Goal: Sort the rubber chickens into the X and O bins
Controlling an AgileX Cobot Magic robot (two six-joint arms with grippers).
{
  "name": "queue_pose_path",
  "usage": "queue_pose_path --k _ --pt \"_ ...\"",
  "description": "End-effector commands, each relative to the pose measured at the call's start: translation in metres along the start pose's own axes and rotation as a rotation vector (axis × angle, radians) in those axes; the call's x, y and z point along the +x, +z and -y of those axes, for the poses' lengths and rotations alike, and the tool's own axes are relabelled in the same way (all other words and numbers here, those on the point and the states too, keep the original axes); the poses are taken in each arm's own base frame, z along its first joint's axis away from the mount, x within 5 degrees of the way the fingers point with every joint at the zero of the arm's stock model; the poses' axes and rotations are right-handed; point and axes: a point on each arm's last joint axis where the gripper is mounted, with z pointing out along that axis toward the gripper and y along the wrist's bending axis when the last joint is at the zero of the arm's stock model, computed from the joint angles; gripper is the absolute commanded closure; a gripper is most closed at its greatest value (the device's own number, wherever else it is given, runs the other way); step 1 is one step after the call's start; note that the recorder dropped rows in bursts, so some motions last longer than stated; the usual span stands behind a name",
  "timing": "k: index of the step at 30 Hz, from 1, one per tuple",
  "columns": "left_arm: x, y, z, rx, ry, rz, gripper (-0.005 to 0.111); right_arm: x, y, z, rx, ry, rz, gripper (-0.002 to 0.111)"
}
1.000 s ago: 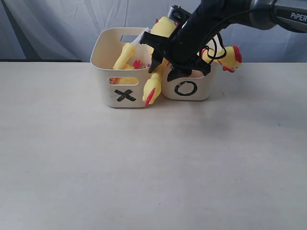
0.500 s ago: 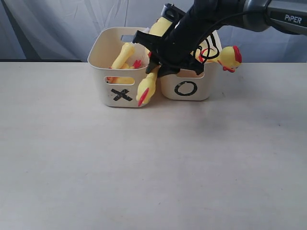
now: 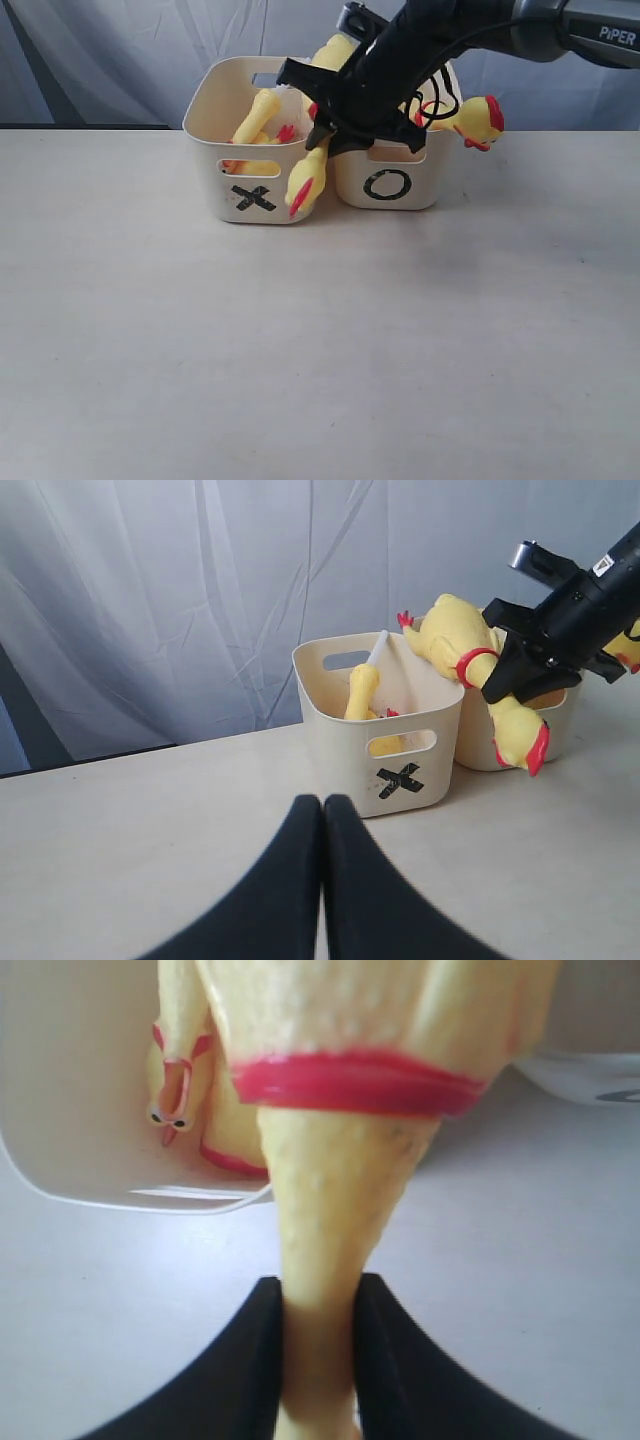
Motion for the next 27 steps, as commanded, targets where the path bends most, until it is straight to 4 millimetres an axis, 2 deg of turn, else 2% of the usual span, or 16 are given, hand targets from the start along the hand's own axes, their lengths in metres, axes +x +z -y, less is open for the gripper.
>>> queue_pose_path --k 1,11,19,27 --pt "0.001 -0.001 0.000 0.003 -0.001 0.006 0.106 -0.005 -0.022 -0.010 -0.021 -0.015 0.062 0.109" --pt "0.001 -0.001 0.000 0.003 -0.001 0.006 0.106 -0.005 -0.030 -0.011 -0.003 0.013 0.079 0.109" --pt "0.001 -0.001 0.000 0.003 -0.001 0.006 0.106 -0.007 -0.032 0.003 0.157 -0.009 0.101 0.109" --pt "0.001 -0.001 0.000 0.003 -0.001 0.006 0.106 -0.009 -0.032 0.005 0.173 -0.032 0.124 0.109"
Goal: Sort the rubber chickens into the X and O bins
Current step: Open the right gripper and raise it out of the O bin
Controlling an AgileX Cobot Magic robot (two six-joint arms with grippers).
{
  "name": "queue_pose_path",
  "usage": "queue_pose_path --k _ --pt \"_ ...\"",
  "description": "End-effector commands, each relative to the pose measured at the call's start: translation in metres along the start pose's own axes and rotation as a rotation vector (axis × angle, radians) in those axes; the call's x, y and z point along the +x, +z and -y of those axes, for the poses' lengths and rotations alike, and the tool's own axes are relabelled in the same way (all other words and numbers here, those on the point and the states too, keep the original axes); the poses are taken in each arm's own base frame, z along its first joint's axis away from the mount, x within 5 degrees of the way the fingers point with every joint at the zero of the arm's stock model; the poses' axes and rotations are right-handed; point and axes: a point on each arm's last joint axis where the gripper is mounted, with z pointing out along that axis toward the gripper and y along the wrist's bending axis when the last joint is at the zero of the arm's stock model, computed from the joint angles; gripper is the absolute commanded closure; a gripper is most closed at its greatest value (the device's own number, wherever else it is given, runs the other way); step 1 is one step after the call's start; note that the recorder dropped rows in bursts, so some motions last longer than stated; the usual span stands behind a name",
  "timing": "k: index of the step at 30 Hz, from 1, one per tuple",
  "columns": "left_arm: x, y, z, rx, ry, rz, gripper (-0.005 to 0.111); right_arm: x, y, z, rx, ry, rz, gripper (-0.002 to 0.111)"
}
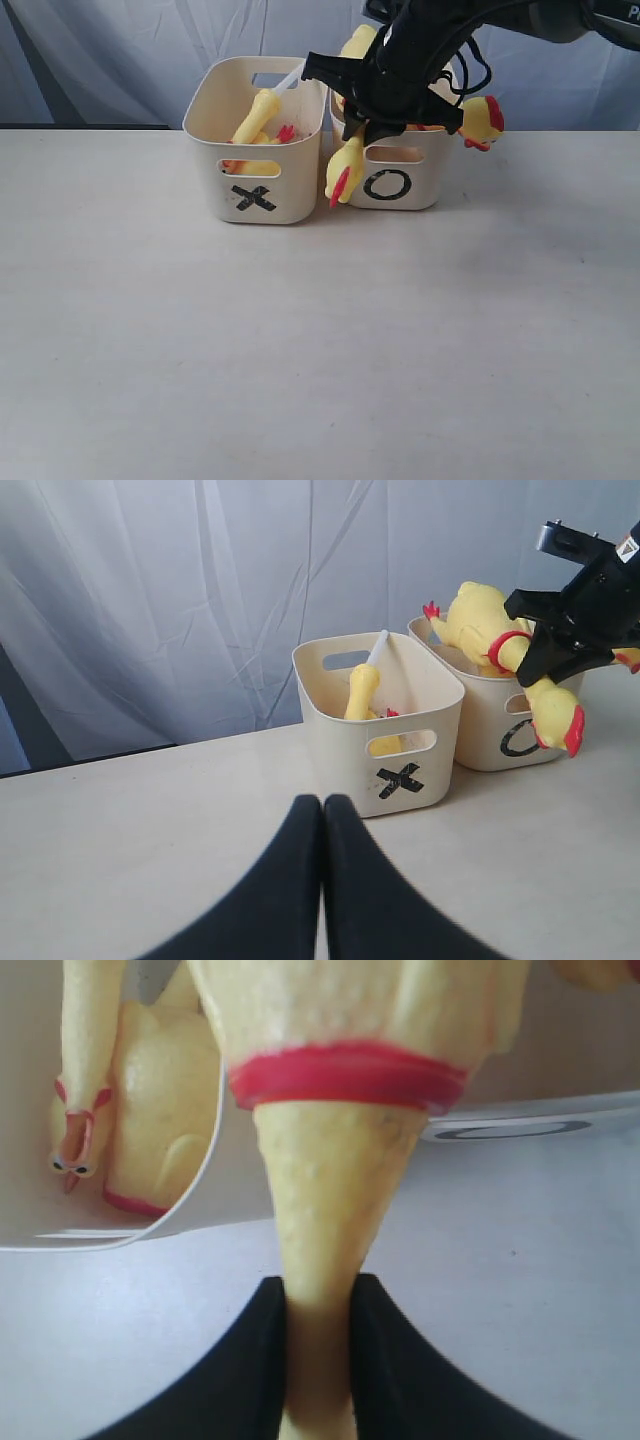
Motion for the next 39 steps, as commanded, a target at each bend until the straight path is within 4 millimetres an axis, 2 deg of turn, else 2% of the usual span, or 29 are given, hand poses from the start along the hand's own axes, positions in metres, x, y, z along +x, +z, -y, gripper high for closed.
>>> queue_pose_path --k 1,17,19,22,24,36,39 --pt "0.0007 -0.0007 0.0002 0.003 -0.001 0.006 0.106 -0.0058 -0.0092 -0.0018 -0.013 -0.015 0.051 0.109" --pt "0.0007 -0.0007 0.0002 0.003 -0.001 0.006 0.106 -0.0055 -0.0092 -0.0016 -0.011 -0.017 0.047 0.109" --pt "0.0007 -0.0007 0.0002 0.003 -0.001 0.006 0.106 -0.0055 -0.0092 -0.0016 -0.011 -0.017 0.047 0.103" --pt "0.0007 -0.0007 0.0002 0.003 -0.001 0.006 0.106 -0.0053 -0.0091 -0.0015 -0.010 -0.017 0.045 0.076" --pt "0.0007 -0.0007 0.0002 0.003 -0.001 0.006 0.106 -0.0053 -0.0091 -0.0015 -0.010 -0.017 0.045 0.069" --pt "0.0007 -0.0007 0.0002 0.003 -0.001 0.006 0.106 -0.0048 -0.0091 -0.0017 -0.013 -0.013 0.039 0.066" --pt "0.0007 -0.0007 0.0002 0.003 -0.001 0.006 0.106 -0.0041 -0.0115 -0.0029 -0.023 -0.003 0.033 0.060"
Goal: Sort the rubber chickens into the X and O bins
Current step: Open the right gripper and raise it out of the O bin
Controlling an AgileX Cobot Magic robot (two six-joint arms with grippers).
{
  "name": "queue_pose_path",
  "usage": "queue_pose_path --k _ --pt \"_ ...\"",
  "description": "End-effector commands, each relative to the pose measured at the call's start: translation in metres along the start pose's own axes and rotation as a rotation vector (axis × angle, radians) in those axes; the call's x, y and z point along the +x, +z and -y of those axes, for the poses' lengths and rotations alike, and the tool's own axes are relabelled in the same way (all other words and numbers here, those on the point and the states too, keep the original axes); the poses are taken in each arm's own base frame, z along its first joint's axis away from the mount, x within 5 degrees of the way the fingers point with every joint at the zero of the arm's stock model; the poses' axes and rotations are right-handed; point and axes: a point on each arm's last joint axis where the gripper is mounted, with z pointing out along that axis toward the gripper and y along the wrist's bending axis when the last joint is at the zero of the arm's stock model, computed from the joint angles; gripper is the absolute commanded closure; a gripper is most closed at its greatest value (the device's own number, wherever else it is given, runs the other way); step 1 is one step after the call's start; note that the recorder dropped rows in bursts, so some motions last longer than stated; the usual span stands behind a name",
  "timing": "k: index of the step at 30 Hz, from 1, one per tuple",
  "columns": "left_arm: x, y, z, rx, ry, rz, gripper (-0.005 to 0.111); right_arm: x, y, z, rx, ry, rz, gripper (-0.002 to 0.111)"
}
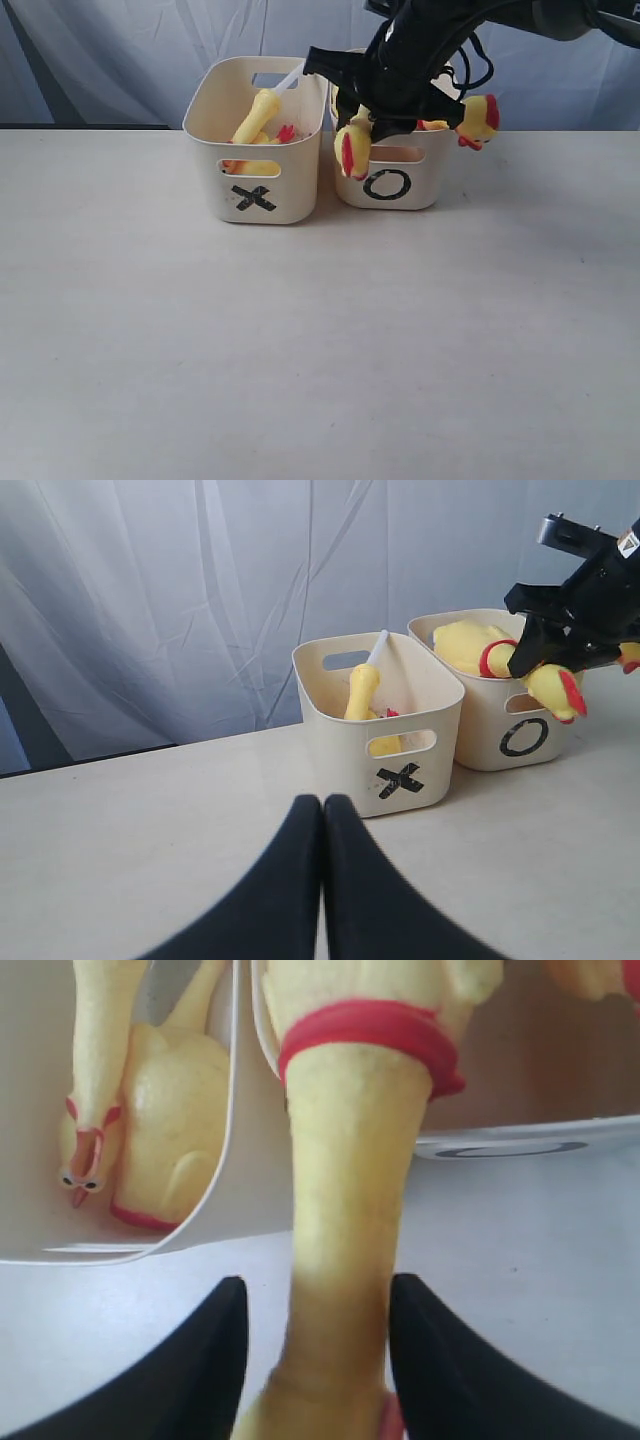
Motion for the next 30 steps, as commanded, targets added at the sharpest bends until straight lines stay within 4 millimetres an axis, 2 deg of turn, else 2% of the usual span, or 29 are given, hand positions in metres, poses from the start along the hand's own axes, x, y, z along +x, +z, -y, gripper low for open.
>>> queue_pose_path --k 1,5,11,15,17,18,21,22,30 --pt "0.001 -0.001 0.000 0.003 -0.001 0.006 0.106 -0.003 -0.012 -0.002 -0.016 -0.001 0.014 0.056" --pt "0.001 -0.001 0.000 0.003 -0.001 0.006 0.106 -0.004 -0.024 -0.005 -0.029 -0.004 0.032 0.046" --pt "0.001 -0.001 0.000 0.003 -0.001 0.006 0.106 -0.004 -0.050 -0.008 -0.041 -0.010 0.044 0.046" --pt "0.001 -0.001 0.000 0.003 -0.001 0.006 0.106 -0.002 -0.077 -0.008 -0.022 -0.053 0.057 0.046" --pt "0.001 -0.001 0.000 0.003 -0.001 0.006 0.106 -0.001 -0.092 -0.006 0.001 -0.115 0.069 0.052" --pt "0.001 -0.001 0.000 0.003 -0.001 0.006 0.106 0.000 -0.101 -0.005 0.011 -0.156 0.072 0.060" --pt "0.001 -0.001 0.000 -0.002 0.007 0.008 0.106 0.003 -0.120 -0.002 0.054 -0.274 0.071 0.091" --pt "0.000 -0.001 0.000 -0.003 0.009 0.012 0.106 0.005 -0.128 0.000 0.074 -0.301 0.071 0.107" --pt "0.004 -0.001 -0.007 -0.070 0.113 -0.034 0.106 0.010 -0.174 0.015 0.225 -0.448 0.112 0.108"
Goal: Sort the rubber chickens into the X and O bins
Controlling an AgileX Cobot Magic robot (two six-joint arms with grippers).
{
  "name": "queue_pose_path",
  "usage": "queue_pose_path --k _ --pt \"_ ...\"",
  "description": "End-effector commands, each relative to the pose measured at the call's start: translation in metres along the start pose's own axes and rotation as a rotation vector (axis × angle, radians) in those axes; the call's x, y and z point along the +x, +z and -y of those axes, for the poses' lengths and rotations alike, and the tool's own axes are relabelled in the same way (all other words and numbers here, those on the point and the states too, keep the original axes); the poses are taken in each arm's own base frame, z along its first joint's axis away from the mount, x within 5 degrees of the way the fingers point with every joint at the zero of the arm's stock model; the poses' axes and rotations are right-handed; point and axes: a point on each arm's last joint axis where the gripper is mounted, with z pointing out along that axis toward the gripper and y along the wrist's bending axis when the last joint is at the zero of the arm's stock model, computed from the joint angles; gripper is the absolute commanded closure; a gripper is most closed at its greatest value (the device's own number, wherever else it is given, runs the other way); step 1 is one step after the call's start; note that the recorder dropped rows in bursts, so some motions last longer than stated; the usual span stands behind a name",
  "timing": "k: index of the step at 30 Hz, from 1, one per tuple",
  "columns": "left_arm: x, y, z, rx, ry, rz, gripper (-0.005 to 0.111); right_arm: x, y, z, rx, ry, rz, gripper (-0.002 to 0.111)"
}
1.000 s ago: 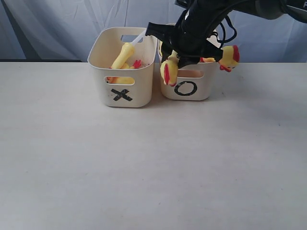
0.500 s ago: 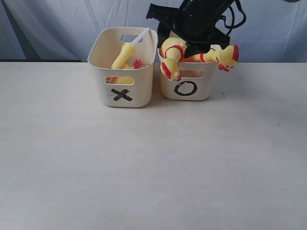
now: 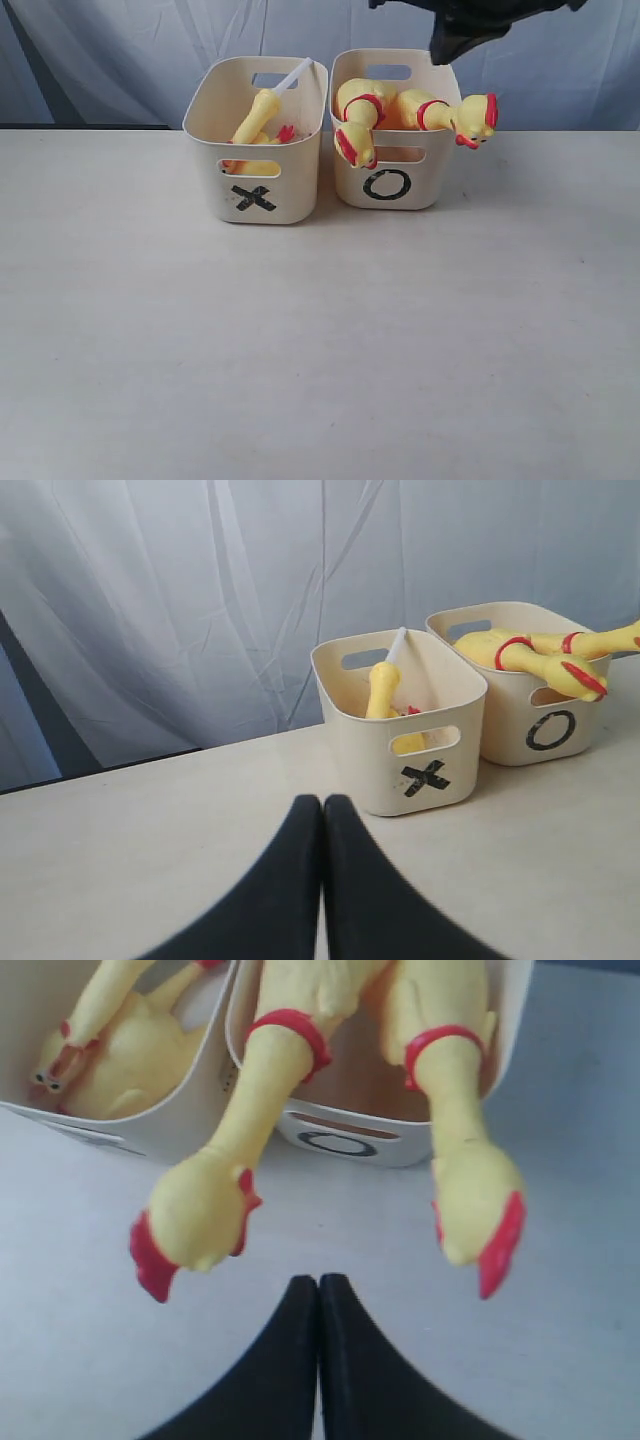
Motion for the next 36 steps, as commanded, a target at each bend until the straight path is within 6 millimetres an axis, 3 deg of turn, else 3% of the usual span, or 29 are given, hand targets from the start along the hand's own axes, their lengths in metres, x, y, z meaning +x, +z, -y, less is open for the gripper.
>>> queue_pose_path --k 1,7,13,19,29,36 --pt "0.006 -0.001 -0.004 -0.046 0.070 -0.055 0.106 0.004 -0.031 0.012 0.077 -0.077 0.032 0.108" --pt "0.009 -0.001 -0.006 -0.065 0.094 -0.085 0.106 0.012 -0.065 0.014 0.043 -0.063 0.093 0.108" --pt "0.009 -0.001 -0.006 -0.065 0.094 -0.085 0.106 0.043 -0.068 0.020 0.026 -0.070 0.106 0.108" --pt "0.009 -0.001 -0.006 -0.065 0.094 -0.085 0.106 0.096 -0.068 0.029 -0.019 -0.075 0.205 0.108" --pt "0.009 -0.001 -0.006 -0.065 0.094 -0.085 0.106 0.199 -0.079 0.049 -0.122 -0.070 0.537 0.108" --pt "0.009 -0.001 -0.006 -0.065 0.094 -0.085 0.106 0.252 -0.092 0.063 -0.126 -0.056 0.566 0.108"
